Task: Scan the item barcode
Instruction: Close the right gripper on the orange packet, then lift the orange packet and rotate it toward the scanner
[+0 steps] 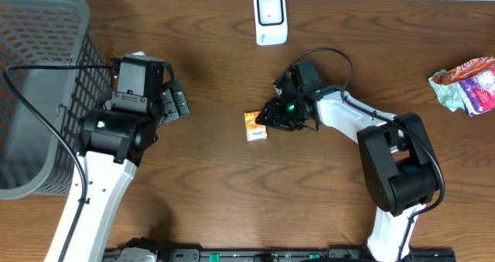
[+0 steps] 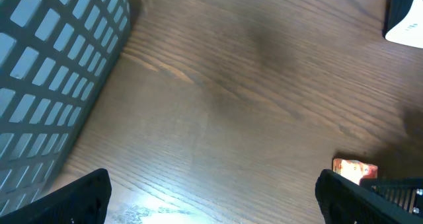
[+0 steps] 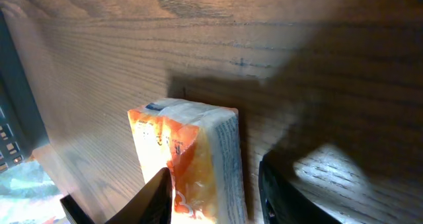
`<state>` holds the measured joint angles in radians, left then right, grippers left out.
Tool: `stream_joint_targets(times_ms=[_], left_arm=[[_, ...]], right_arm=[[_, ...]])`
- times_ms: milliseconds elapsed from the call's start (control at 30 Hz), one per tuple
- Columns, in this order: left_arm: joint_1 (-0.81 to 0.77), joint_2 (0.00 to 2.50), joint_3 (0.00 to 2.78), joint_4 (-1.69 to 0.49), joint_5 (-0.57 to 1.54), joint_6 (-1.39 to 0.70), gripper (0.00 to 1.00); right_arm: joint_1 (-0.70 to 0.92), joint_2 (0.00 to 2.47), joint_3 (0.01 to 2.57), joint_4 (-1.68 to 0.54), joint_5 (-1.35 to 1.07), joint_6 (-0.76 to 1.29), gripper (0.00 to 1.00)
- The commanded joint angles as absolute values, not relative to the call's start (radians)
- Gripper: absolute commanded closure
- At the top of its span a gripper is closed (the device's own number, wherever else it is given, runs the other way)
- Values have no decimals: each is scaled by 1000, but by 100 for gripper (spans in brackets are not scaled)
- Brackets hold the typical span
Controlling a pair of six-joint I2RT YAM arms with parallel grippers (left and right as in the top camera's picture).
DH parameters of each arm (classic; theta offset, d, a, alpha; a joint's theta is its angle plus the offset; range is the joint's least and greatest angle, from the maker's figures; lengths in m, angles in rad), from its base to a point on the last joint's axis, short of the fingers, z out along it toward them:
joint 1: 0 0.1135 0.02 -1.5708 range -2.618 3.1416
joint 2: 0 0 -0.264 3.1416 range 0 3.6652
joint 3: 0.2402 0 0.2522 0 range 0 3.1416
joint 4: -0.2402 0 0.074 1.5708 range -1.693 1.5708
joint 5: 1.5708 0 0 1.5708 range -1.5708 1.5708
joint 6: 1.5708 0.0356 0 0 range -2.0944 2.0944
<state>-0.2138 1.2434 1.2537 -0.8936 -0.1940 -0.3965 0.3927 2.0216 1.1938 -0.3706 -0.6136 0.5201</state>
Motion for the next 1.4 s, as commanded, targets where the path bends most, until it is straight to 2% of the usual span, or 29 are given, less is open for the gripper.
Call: stream_joint_targets(times_ms=[0, 200, 267, 333, 367, 567, 867, 1167, 1367], left_arm=[[-212, 1235, 1261, -897, -214, -405, 2], [-212, 1235, 1261, -897, -214, -405, 2], [-212, 1235, 1261, -897, -214, -405, 2], [-212, 1235, 1261, -897, -214, -405, 2], [-212, 1235, 1261, -897, -214, -405, 2], [-212, 1235, 1261, -897, -214, -405, 2], [-212, 1235, 1261, -897, -214, -405, 2], [-212, 1235, 1261, -897, -214, -405, 2], [-212, 1235, 1261, -897, -214, -405, 2]], right_arm=[[413, 2053, 1180, -368, -609, 536, 62], [436, 2101, 1180, -355, -589, 538, 65], [435, 2116, 1180, -355, -590, 540, 77], [430, 2123, 1180, -359, -590, 546, 94], [426, 2123, 1180, -360, -597, 546, 99], [383, 2123, 1180, -351, -758, 506, 99], [328, 2123, 1181, -261, -1211, 364, 99], [329, 2123, 1181, -141, -1464, 365, 99], [329, 2123, 1181, -139, -1477, 366, 99]])
